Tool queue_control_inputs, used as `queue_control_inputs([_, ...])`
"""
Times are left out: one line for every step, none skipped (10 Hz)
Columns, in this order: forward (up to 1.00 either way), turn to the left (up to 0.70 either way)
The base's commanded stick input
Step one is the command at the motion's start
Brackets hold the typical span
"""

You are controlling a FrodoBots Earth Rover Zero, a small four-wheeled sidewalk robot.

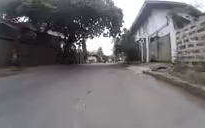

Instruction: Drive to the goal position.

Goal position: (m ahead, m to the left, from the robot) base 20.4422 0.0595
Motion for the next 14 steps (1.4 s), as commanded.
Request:
queue_control_inputs([1.0,0.03])
queue_control_inputs([1.0,0.03])
queue_control_inputs([1.0,0.03])
queue_control_inputs([1.0,0.03])
queue_control_inputs([1.0,0.03])
queue_control_inputs([1.0,0.03])
queue_control_inputs([1.0,-0.09])
queue_control_inputs([1.0,-0.32])
queue_control_inputs([1.0,-0.37])
queue_control_inputs([1.0,-0.37])
queue_control_inputs([1.0,-0.37])
queue_control_inputs([1.0,-0.33])
queue_control_inputs([1.0,0.03])
queue_control_inputs([1.0,0.03])
